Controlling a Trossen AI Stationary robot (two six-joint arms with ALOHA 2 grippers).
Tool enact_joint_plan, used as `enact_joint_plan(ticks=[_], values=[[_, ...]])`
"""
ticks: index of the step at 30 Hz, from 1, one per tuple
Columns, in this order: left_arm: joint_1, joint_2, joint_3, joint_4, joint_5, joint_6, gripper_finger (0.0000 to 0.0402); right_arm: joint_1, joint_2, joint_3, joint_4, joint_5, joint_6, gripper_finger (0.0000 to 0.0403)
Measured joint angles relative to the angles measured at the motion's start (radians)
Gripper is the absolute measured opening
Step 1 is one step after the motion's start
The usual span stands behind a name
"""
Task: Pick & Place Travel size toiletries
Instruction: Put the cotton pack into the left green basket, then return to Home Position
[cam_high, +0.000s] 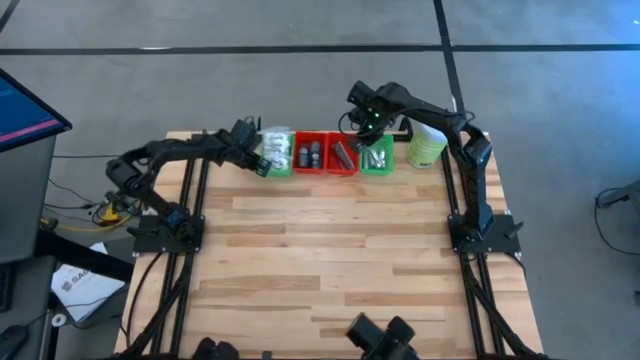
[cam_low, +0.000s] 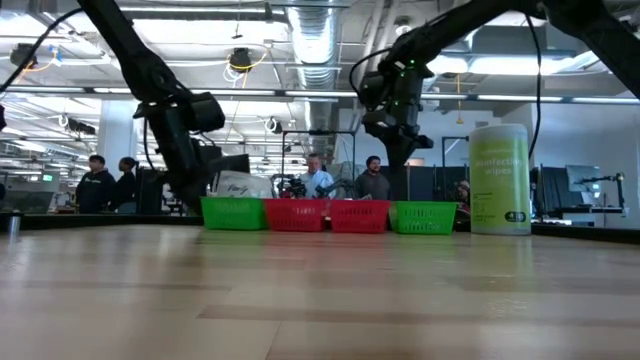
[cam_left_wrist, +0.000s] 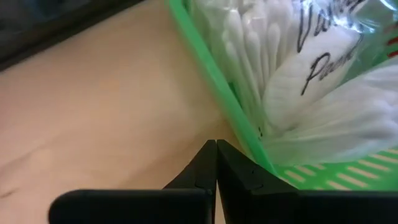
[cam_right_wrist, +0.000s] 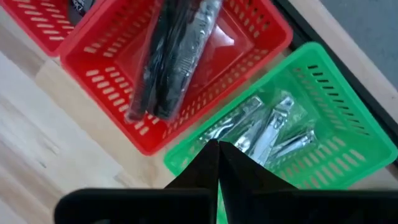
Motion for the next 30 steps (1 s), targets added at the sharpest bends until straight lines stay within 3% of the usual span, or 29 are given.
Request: enact_joint_plan(ticks=[4, 17, 23, 30], values=[[-0.028, 0.013, 0.000, 0.049, 0.039, -0.034, 0.0000, -0.013, 0.000, -0.033, 0.002, 0.003, 0.008, 0.0000], [-0.048, -0.005, 0.000, 0.073, 0.020, -0.065, 0.0000, -0.025, 0.000, -0.088, 0.027, 0.003, 0.008, 0.0000], [-0.048, -0.108, 0.000, 0.064, -0.076, -0.065, 0.0000, -0.025, -0.033, -0.087, 0.038, -0.008, 0.006, 0.0000], [-0.061, -0.267, 0.000, 0.067, -0.015, -0.066, 0.0000, -0.016, -0.126, -0.087, 0.088, -0.061, -0.021, 0.0000]])
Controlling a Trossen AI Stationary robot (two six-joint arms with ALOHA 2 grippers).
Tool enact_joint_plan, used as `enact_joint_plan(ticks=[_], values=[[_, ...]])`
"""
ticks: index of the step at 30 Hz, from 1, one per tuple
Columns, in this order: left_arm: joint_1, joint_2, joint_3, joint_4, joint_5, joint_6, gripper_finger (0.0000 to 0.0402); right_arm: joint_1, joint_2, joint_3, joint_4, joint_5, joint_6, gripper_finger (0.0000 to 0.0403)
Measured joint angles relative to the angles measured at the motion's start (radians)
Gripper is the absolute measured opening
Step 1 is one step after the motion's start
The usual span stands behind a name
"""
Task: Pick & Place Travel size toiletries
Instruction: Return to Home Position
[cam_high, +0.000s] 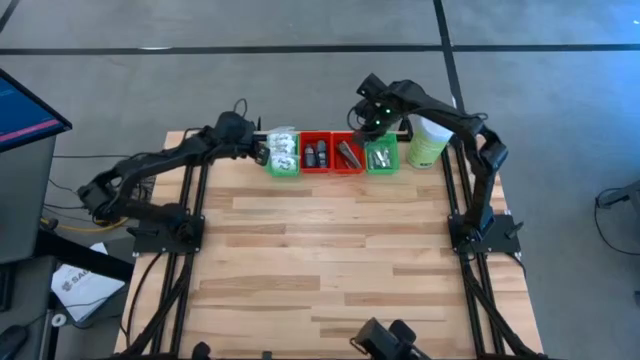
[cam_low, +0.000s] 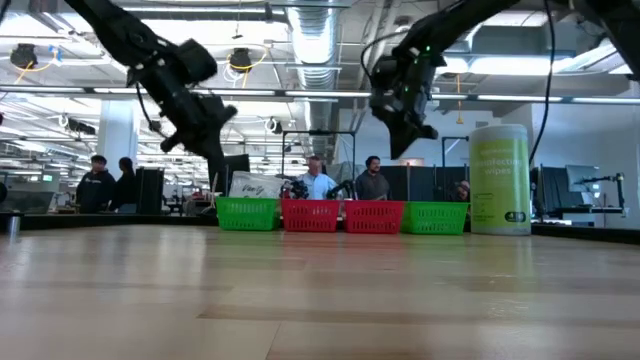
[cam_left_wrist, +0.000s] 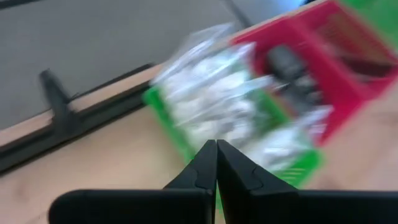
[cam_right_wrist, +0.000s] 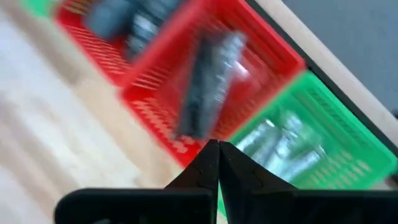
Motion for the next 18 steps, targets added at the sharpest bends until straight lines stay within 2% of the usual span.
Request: enact_joint_plan(ticks=[4, 11, 13, 18], values=[[-0.045, -0.074, 0.000, 0.001, 0.058, 0.001, 0.0000, 0.021, -0.063, 0.001, 0.056, -0.106, -0.043, 0.0000], [-0.168, -0.127, 0.000, 0.001, 0.159, -0.016, 0.0000, 0.086, -0.096, 0.001, 0.088, -0.424, -0.231, 0.0000], [-0.203, -0.127, 0.000, 0.002, 0.160, -0.053, 0.0000, 0.114, -0.095, 0.001, 0.092, -0.456, -0.201, 0.0000], [-0.304, -0.127, 0.000, 0.001, 0.160, -0.100, 0.0000, 0.214, -0.095, 0.001, 0.161, -0.457, -0.033, 0.0000]])
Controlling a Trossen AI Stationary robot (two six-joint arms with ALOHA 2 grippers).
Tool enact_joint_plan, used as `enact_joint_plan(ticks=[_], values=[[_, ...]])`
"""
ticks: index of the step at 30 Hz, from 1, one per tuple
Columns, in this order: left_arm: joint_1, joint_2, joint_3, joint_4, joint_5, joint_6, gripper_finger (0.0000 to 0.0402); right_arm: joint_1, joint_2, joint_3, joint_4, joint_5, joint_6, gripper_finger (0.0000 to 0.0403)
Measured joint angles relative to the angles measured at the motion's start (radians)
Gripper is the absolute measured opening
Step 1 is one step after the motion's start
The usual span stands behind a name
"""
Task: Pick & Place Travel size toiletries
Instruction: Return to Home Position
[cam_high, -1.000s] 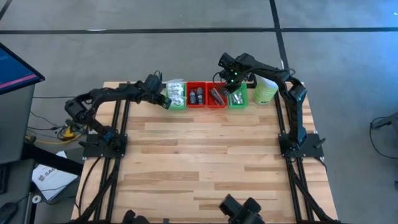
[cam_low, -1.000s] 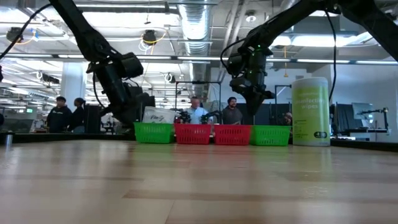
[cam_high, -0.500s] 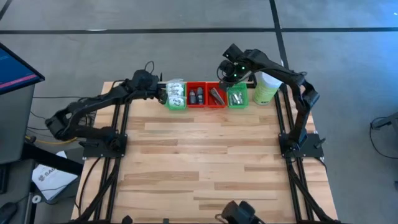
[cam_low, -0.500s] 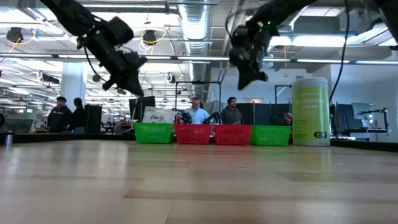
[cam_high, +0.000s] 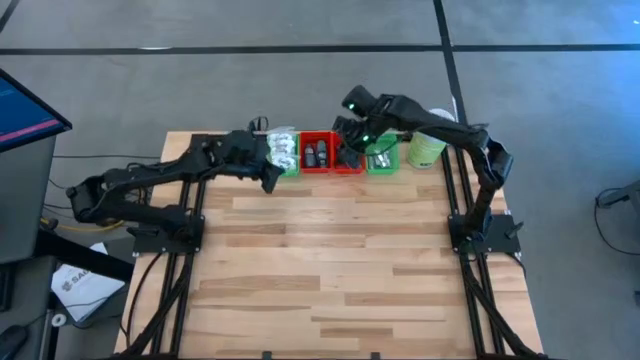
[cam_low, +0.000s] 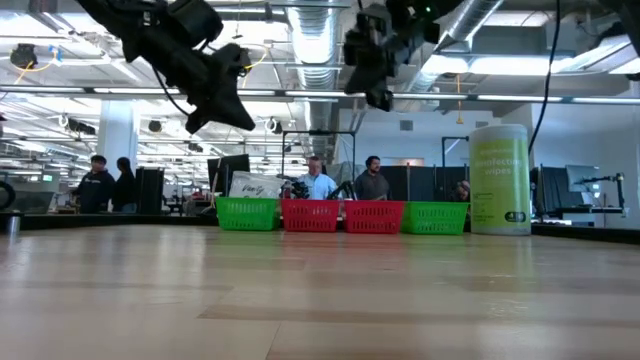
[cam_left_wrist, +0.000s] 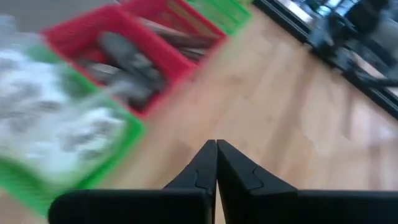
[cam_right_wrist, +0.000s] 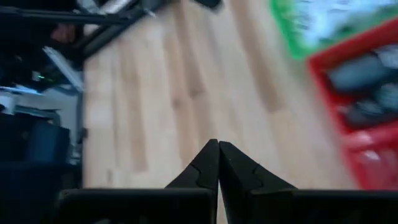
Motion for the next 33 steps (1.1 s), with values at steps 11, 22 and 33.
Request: enact_joint_plan(ticks=[11, 22, 33], values=[[-0.413, 0.000, 0.000, 0.004, 0.176, -0.035, 0.0000, 0.371, -0.070, 0.000, 0.010, -0.014, 0.152, 0.0000], [-0.714, 0.000, 0.000, 0.005, 0.087, -0.113, 0.0000, 0.750, -0.079, 0.000, -0.046, -0.030, 0.464, 0.0000], [-0.747, 0.000, 0.000, 0.016, -0.035, -0.089, 0.0000, 0.844, -0.079, 0.000, -0.043, 0.067, 0.612, 0.0000]])
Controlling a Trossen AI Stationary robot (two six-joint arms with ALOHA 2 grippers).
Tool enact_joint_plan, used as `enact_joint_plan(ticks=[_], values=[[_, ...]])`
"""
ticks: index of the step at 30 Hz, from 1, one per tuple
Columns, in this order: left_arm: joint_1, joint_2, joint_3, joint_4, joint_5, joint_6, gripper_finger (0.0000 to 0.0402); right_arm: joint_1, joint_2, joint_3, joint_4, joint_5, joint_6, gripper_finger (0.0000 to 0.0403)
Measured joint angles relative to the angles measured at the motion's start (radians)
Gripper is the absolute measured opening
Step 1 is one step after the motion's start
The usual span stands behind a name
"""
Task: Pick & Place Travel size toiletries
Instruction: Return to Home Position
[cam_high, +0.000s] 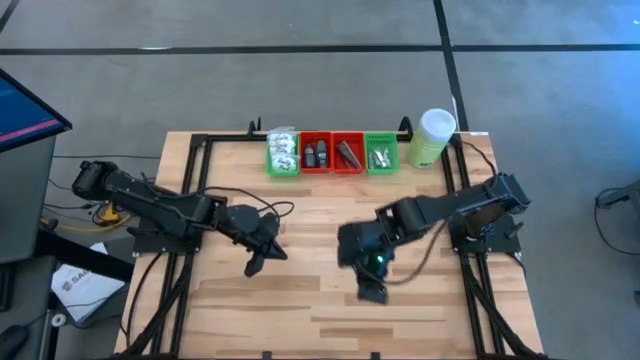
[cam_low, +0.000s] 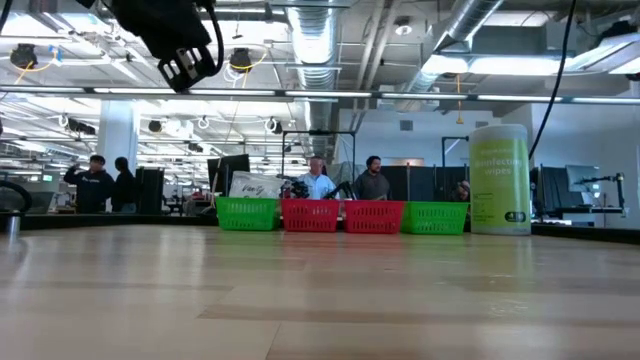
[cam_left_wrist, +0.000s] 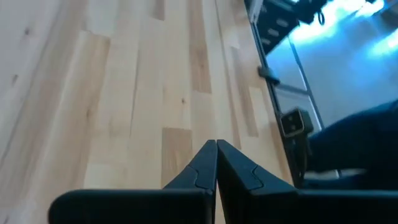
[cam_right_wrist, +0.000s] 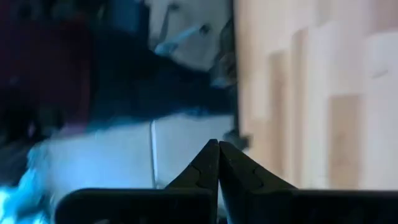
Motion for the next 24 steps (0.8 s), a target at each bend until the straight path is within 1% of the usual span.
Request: enact_joint_plan(ticks=[2, 6, 8, 12, 14, 17, 18, 20, 24], values=[[0.000, 0.000, 0.000, 0.019, -0.007, -0.018, 0.0000, -0.032, 0.000, 0.000, 0.017, 0.036, 0.008, 0.0000], [-0.009, 0.000, 0.000, 0.075, -0.010, -0.043, 0.0000, -0.081, 0.000, 0.000, 0.105, 0.022, 0.013, 0.0000], [-0.018, 0.000, 0.000, 0.091, -0.009, -0.048, 0.0000, -0.090, 0.000, 0.000, 0.126, -0.010, 0.004, 0.0000], [-0.041, 0.000, 0.000, 0.111, -0.009, -0.080, 0.0000, -0.085, 0.000, 0.000, 0.129, -0.111, -0.023, 0.0000], [-0.057, 0.000, 0.000, 0.111, -0.002, -0.080, 0.0000, -0.073, 0.000, 0.000, 0.128, -0.132, -0.056, 0.0000], [-0.078, 0.000, 0.000, 0.114, -0.002, -0.091, 0.0000, -0.061, 0.000, 0.000, 0.128, -0.133, -0.061, 0.0000], [-0.084, 0.000, 0.000, 0.115, -0.002, -0.091, 0.0000, -0.056, 0.000, 0.000, 0.129, -0.127, -0.061, 0.0000], [-0.097, 0.000, 0.000, 0.116, -0.026, -0.086, 0.0000, -0.050, 0.000, 0.000, 0.128, -0.073, -0.061, 0.0000], [-0.116, 0.000, 0.000, 0.118, -0.166, -0.016, 0.0000, -0.044, 0.000, 0.000, 0.116, 0.080, -0.082, 0.0000]])
